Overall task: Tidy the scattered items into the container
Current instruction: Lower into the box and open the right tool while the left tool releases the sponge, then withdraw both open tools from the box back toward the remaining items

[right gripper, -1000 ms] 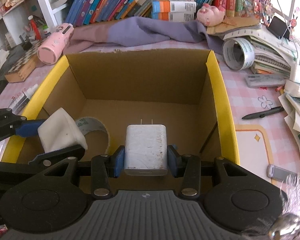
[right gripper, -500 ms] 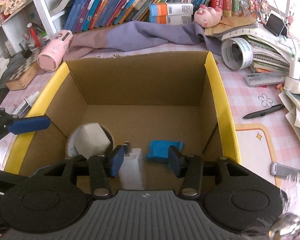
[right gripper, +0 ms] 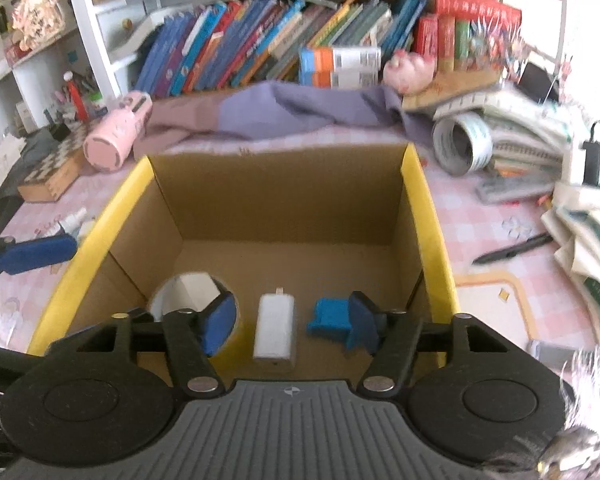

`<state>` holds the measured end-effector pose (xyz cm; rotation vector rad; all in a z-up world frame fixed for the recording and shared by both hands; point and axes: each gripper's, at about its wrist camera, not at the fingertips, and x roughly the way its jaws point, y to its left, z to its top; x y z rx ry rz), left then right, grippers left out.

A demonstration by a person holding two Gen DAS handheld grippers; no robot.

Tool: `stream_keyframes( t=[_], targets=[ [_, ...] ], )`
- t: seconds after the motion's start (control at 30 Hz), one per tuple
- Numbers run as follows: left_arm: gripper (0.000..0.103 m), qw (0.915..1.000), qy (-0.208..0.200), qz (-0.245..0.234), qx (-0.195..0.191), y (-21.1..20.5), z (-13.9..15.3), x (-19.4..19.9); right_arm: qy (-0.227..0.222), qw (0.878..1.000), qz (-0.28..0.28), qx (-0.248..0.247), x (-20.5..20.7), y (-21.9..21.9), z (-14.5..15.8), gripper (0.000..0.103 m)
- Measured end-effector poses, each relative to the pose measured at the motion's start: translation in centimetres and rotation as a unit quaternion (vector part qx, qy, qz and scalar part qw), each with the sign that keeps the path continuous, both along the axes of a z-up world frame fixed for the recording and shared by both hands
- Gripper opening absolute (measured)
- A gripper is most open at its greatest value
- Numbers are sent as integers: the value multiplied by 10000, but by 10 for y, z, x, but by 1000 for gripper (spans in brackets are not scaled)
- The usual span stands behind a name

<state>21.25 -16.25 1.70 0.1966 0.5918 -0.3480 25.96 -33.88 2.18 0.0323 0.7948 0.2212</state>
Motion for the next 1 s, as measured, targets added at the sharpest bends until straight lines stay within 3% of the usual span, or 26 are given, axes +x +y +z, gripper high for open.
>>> stream_keyframes(
  t=[0.4,1.0],
  targets=[
    [86,9986,-350,171,-356,34,13,-26,-572,9976,-366,-113,-34,14,20,66],
    [89,9966,-484,-326,-589,88,17,-76,-896,9887,-1135,-396,-108,60,35,70]
  ],
)
